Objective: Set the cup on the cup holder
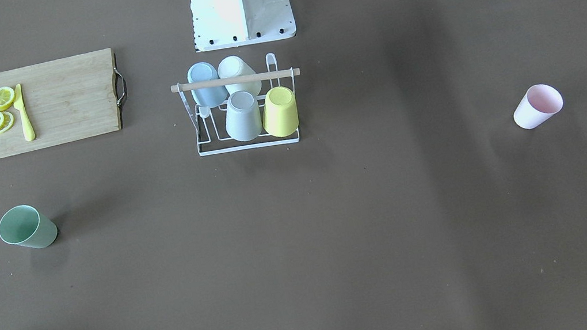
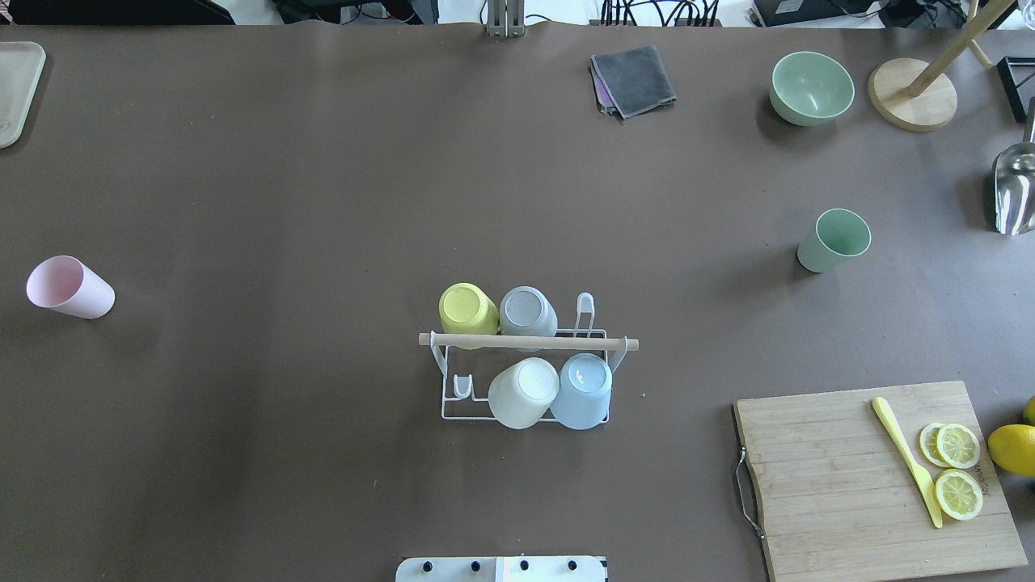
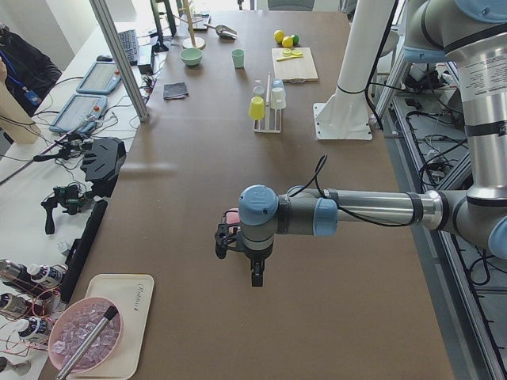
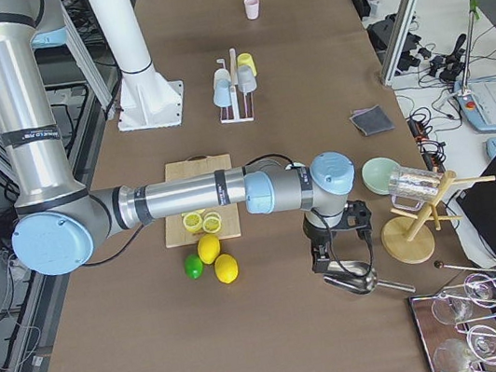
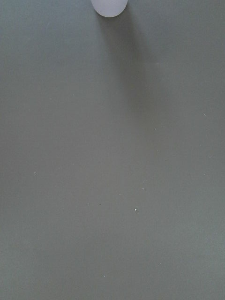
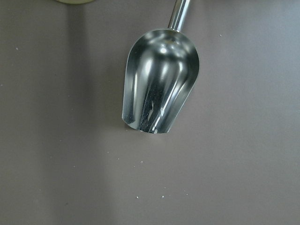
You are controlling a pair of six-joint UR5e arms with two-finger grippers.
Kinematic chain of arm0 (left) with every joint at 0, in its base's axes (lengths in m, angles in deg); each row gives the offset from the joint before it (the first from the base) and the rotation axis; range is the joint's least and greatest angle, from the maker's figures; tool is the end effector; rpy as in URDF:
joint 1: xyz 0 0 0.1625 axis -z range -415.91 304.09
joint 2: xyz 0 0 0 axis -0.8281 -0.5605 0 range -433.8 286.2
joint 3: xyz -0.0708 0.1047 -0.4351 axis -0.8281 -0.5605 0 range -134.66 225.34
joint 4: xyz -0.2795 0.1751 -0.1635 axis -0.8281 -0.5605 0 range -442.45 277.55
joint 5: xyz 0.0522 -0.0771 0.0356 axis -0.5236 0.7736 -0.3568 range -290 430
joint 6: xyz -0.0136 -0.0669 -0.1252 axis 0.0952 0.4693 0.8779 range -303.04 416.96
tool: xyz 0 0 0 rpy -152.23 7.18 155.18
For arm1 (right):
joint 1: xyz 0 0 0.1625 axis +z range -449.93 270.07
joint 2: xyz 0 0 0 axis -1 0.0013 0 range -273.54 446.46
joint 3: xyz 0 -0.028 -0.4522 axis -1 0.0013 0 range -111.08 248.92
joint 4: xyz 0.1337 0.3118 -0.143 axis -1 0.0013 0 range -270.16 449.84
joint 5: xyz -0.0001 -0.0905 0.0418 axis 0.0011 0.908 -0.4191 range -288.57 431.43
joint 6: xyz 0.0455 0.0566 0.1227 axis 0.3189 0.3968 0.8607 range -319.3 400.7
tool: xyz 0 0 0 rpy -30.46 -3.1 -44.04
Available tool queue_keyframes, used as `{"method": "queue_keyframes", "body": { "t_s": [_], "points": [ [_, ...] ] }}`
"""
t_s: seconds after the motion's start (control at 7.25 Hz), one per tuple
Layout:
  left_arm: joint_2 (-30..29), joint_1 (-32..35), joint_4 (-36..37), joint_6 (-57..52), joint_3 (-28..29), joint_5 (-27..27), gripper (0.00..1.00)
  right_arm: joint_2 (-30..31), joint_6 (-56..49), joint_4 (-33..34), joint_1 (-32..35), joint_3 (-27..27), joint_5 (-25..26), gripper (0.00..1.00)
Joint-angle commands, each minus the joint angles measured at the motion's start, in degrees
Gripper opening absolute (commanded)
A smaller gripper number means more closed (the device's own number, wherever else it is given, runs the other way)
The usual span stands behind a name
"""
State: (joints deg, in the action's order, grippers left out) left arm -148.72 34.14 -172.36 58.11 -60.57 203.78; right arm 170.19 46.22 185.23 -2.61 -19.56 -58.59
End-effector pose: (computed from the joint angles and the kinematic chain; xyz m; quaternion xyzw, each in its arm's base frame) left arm -0.0349 -0.3261 0.6967 0.0025 0.3728 -0.0072 0.9279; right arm 0.0187 -0.4913 0.6948 -0.0296 -0.3410 0.0252 0.9393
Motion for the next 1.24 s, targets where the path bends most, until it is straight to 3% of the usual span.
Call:
{"method": "queue_keyframes", "body": {
  "t_s": [0.0,1.1],
  "points": [
    [-0.05,0.04,-0.09,0.0,0.27,0.08,0.99,0.11,0.02,0.06,0.05,0.15,0.03,1.0],
    [-3.3,-1.1,-0.35,-0.09,-0.43,-1.23,0.99,0.03,-0.07,0.15,0.14,-0.37,0.12,1.0]
  ]
}}
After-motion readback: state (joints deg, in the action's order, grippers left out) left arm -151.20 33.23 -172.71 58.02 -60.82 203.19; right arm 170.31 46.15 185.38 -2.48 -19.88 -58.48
